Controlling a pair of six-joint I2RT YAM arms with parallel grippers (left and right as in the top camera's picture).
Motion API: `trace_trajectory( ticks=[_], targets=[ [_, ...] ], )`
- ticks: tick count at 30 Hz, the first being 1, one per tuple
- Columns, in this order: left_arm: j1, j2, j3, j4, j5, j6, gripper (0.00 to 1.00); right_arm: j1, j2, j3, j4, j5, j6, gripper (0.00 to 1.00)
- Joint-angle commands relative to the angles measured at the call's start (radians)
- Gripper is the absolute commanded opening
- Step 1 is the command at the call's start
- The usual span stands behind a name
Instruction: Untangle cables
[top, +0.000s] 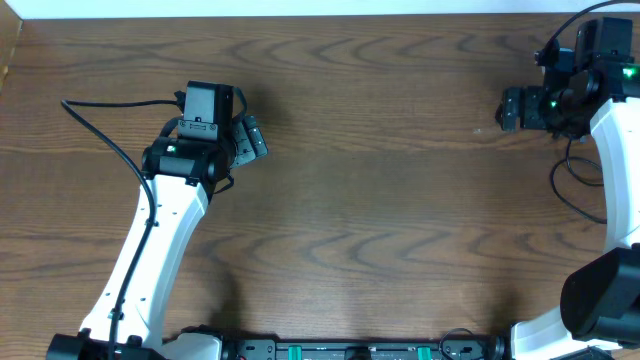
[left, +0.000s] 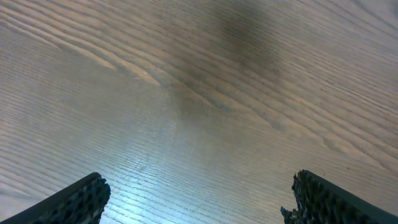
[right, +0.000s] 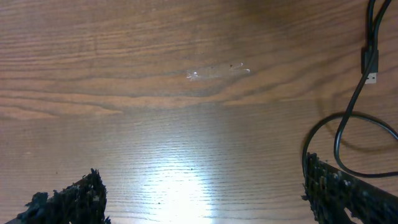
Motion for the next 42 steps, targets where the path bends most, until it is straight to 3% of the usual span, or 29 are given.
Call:
trace_trajectory(
  ticks=[1,21,25,32,36,42],
  targets=[
    [0.003,0.005,0.006,0.0,-0.003,-0.005,0.95,0.002,-0.016,0.0,-0.003,0.008,0.013,0.99],
    [0.003,-0.066,0.006,-0.026,-0.008,-0.002,0.95,0.002,-0.016,0.0,-0.003,0.008,0.013,0.99],
    [0.003,-0.132,0.006,-0.047,-0.008,0.069,0.95,0.002,-0.016,0.0,-0.003,0.008,0.013,0.99],
    [0.003,-0.211,0.003,-0.054,-0.106,0.071,0.95,0.002,-0.016,0.0,-0.003,0.008,0.013,0.99],
    [0.003,-0.257,-0.04,-0.023,-0.132,0.071,0.95,0.002,-0.016,0.0,-0.003,0.008,0.013,0.99],
    [0.011,-0.396,-0.256,0.182,-0.108,0.071,0.95,0.002,-0.016,0.0,-0.003,0.008,0.013,0.99]
  ],
)
